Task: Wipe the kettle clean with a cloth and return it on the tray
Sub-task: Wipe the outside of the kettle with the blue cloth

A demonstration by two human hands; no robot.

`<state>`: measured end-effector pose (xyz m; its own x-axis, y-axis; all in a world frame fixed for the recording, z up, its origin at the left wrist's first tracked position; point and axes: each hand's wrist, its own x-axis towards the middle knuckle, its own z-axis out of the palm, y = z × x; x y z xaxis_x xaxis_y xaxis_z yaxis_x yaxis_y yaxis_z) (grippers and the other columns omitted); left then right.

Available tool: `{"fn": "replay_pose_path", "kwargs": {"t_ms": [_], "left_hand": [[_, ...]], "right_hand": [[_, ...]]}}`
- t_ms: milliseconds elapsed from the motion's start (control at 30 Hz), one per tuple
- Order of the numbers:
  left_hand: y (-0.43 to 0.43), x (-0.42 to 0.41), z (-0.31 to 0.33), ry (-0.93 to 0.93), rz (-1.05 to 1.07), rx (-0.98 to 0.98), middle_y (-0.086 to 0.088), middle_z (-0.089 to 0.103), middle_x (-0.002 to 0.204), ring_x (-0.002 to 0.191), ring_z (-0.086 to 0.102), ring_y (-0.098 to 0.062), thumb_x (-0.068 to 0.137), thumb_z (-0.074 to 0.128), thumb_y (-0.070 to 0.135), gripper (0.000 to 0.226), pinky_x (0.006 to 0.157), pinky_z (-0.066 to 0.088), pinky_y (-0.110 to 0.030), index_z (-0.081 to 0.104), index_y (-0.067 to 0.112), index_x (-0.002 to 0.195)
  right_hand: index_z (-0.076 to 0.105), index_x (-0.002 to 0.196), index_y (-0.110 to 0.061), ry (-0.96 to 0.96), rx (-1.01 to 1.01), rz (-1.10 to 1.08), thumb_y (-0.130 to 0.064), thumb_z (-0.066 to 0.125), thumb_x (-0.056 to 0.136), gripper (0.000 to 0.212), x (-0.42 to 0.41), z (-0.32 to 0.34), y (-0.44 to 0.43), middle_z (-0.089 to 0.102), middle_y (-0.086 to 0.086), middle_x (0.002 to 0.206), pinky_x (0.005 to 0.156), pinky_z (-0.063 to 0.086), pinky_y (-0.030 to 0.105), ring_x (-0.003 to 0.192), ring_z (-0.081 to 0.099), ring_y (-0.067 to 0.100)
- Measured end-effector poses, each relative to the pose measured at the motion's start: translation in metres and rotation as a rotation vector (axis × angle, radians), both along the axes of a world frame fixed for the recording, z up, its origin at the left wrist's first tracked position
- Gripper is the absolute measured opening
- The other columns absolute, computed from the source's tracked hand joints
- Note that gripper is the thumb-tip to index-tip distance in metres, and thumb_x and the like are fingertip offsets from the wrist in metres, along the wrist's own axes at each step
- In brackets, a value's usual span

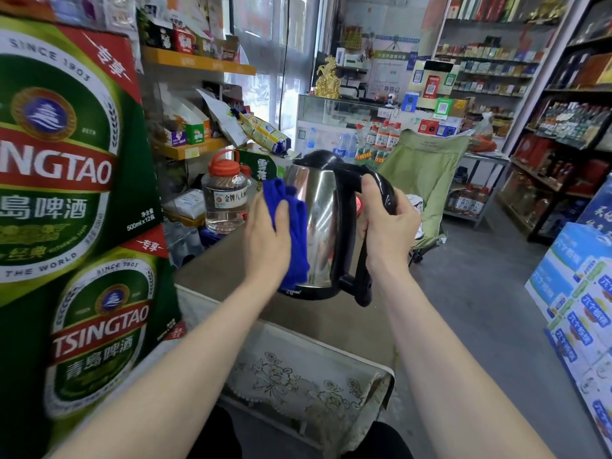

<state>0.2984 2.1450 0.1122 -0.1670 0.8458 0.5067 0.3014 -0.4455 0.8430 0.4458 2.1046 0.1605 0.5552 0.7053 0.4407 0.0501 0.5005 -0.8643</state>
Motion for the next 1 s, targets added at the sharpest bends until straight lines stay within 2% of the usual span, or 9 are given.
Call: {"fn": "replay_pose_path", "kwargs": {"t_ms": [67,200,400,533,600,700,767,833,1000], "left_hand": [[-0.016,0.013,-0.028,0.125,0.048,0.056,-0.004,0.028,0.161,0.146,0.028,-0.016,0.101,0.034,0.039,0.057,0.119,0.021,-0.029,0.027,0.017,0.153],[-0.032,0.042,-0.069,0.491,0.173,0.122,-0.009,-0.007,0.166,0.153,-0.002,-0.028,0.099,0.034,0.028,0.068,0.121,0.004,-0.039,0.000,0.015,0.157],[-0.021,0.052,-0.046,0.557,0.326,0.248,-0.020,0.017,0.163,0.150,0.018,-0.038,0.099,0.045,0.021,0.063,0.118,0.023,-0.049,0.020,0.003,0.154],[-0.015,0.050,-0.002,0.155,0.306,0.125,-0.015,0.039,0.153,0.141,0.038,-0.031,0.101,0.034,0.028,0.050,0.115,0.031,-0.040,0.035,0.006,0.146],[-0.002,0.037,0.017,-0.065,0.259,-0.032,-0.013,0.058,0.127,0.116,0.055,-0.032,0.103,0.032,0.028,0.036,0.097,0.043,-0.043,0.050,0.006,0.125],[0.035,0.005,0.032,-0.347,-0.008,-0.374,-0.006,0.060,0.091,0.088,0.060,-0.030,0.099,0.036,0.033,0.028,0.078,0.043,-0.039,0.057,0.015,0.094],[0.050,-0.011,0.037,-0.421,-0.130,-0.444,-0.007,0.062,0.088,0.083,0.062,-0.029,0.094,0.041,0.038,0.033,0.075,0.047,-0.040,0.063,0.015,0.099],[0.051,-0.016,0.047,-0.360,-0.136,-0.375,-0.004,0.061,0.087,0.081,0.060,-0.025,0.096,0.041,0.042,0.038,0.076,0.047,-0.038,0.061,0.013,0.111],[0.017,-0.007,0.060,0.053,0.058,0.042,0.002,0.061,0.093,0.088,0.058,-0.017,0.105,0.033,0.034,0.027,0.070,0.040,-0.030,0.054,0.019,0.104]], "right_hand": [[0.061,0.067,-0.023,0.035,0.004,-0.049,-0.039,0.077,0.087,0.031,-0.004,0.002,0.003,0.054,-0.012,0.059,0.056,0.041,0.021,0.057,0.046,0.009],[0.050,0.060,-0.027,0.077,0.011,-0.114,-0.035,0.078,0.088,0.041,-0.010,0.000,0.006,0.047,-0.019,0.049,0.055,0.039,0.020,0.051,0.042,0.003],[0.047,0.064,-0.014,0.227,0.064,-0.142,-0.025,0.076,0.091,0.041,-0.010,0.001,-0.005,0.043,-0.014,0.049,0.043,0.035,0.017,0.043,0.037,0.003],[0.055,0.067,-0.016,0.058,0.079,-0.140,-0.027,0.078,0.089,0.034,-0.016,0.006,-0.010,0.048,-0.016,0.056,0.053,0.040,0.016,0.051,0.045,0.001],[0.058,0.070,-0.016,0.013,0.053,-0.089,-0.030,0.079,0.088,0.031,-0.012,0.005,-0.011,0.050,-0.013,0.057,0.050,0.041,0.025,0.052,0.045,0.008],[0.056,0.072,-0.011,0.003,0.038,0.030,-0.030,0.078,0.088,0.033,0.000,0.004,-0.011,0.046,0.005,0.058,0.042,0.034,0.027,0.045,0.038,0.017],[0.055,0.072,-0.009,-0.036,0.032,0.100,-0.033,0.078,0.088,0.036,0.009,0.008,-0.009,0.042,0.014,0.059,0.041,0.031,0.029,0.044,0.034,0.022],[0.057,0.067,-0.015,-0.059,0.009,0.126,-0.039,0.078,0.084,0.037,0.016,0.012,-0.005,0.043,0.012,0.058,0.044,0.031,0.032,0.049,0.035,0.024],[0.057,0.062,-0.020,-0.056,-0.005,0.101,-0.037,0.078,0.086,0.036,0.010,0.015,-0.002,0.044,0.002,0.054,0.045,0.031,0.029,0.047,0.036,0.020]]}}
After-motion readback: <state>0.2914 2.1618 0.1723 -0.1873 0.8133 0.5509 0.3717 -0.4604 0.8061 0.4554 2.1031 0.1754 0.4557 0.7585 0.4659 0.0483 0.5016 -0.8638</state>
